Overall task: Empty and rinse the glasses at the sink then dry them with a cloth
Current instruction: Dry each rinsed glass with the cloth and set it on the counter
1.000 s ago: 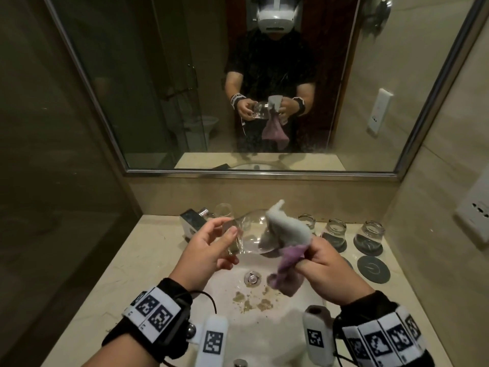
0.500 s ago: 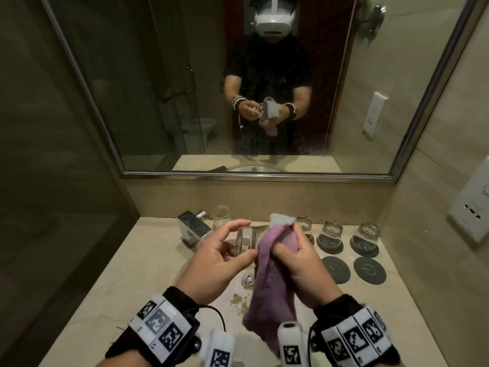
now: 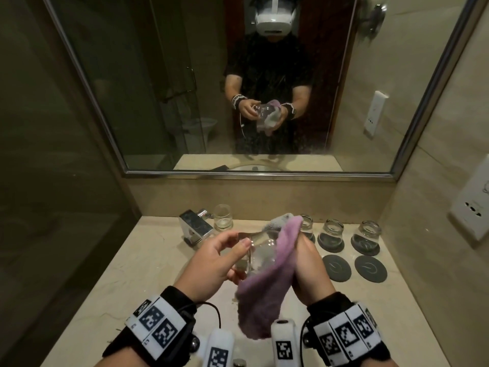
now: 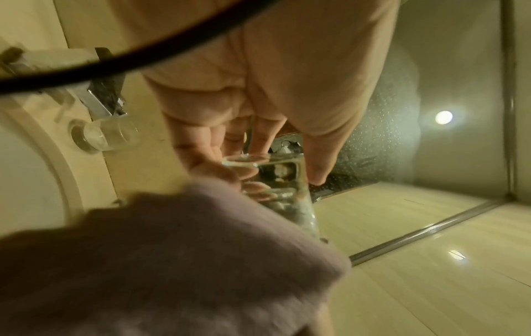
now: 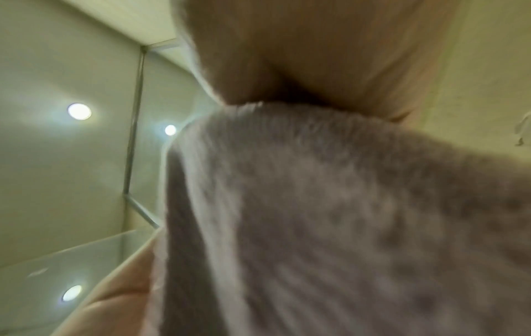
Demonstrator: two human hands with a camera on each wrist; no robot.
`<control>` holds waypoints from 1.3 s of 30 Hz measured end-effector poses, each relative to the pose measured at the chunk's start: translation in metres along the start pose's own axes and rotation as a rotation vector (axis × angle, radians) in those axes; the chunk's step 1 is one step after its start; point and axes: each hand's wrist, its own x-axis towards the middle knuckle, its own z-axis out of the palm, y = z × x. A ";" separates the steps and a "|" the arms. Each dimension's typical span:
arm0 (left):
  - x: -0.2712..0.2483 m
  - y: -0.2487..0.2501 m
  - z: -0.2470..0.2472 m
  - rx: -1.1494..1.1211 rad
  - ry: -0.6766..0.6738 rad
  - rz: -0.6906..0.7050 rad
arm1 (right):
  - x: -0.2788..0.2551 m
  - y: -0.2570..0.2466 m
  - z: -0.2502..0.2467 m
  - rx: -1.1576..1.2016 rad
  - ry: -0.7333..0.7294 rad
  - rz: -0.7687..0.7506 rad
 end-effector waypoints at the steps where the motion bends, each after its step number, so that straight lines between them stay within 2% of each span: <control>1: -0.002 -0.001 0.002 -0.017 -0.015 -0.002 | 0.003 0.001 -0.002 -0.032 0.021 0.003; 4: -0.003 -0.003 0.005 -0.043 0.006 -0.034 | 0.015 0.010 -0.011 -0.198 0.163 0.056; 7: -0.004 -0.006 0.004 -0.049 0.039 -0.058 | 0.022 0.011 -0.017 -0.697 0.354 -0.021; 8: -0.004 -0.007 0.003 -0.048 0.047 -0.057 | 0.018 0.007 -0.013 -0.763 0.387 -0.074; 11: -0.004 -0.008 0.002 -0.039 0.063 -0.047 | 0.008 0.007 -0.008 -0.673 0.466 -0.181; 13: -0.004 -0.008 0.002 -0.034 0.067 -0.046 | 0.004 0.010 -0.003 -0.620 0.427 -0.177; 17: -0.004 -0.005 0.001 -0.018 0.085 -0.040 | -0.002 0.012 0.010 -0.148 0.221 -0.026; 22: -0.004 -0.003 -0.002 0.050 0.105 -0.027 | -0.011 0.003 0.021 0.212 0.006 0.077; 24: -0.004 -0.002 0.000 0.111 0.122 -0.004 | -0.011 0.002 0.023 0.207 0.001 0.040; 28: -0.007 -0.002 0.002 0.261 0.133 0.072 | -0.009 0.007 0.025 -0.018 -0.010 -0.122; 29: -0.009 -0.003 0.000 0.335 0.125 0.103 | -0.011 0.005 0.027 0.038 -0.022 -0.105; 32: -0.011 -0.005 -0.006 0.444 0.086 0.223 | -0.014 -0.004 0.023 0.387 -0.176 0.126; 34: -0.010 -0.002 -0.009 0.407 0.087 0.252 | -0.013 -0.005 0.015 0.559 -0.171 0.176; 36: -0.009 0.005 -0.008 0.303 0.111 0.195 | -0.014 -0.006 0.010 0.631 -0.201 0.162; 38: -0.006 0.008 -0.006 0.124 0.114 0.105 | -0.014 -0.009 0.010 0.502 -0.260 0.092; 39: -0.004 0.006 -0.004 0.035 0.118 0.056 | -0.012 -0.009 0.009 0.347 -0.252 0.031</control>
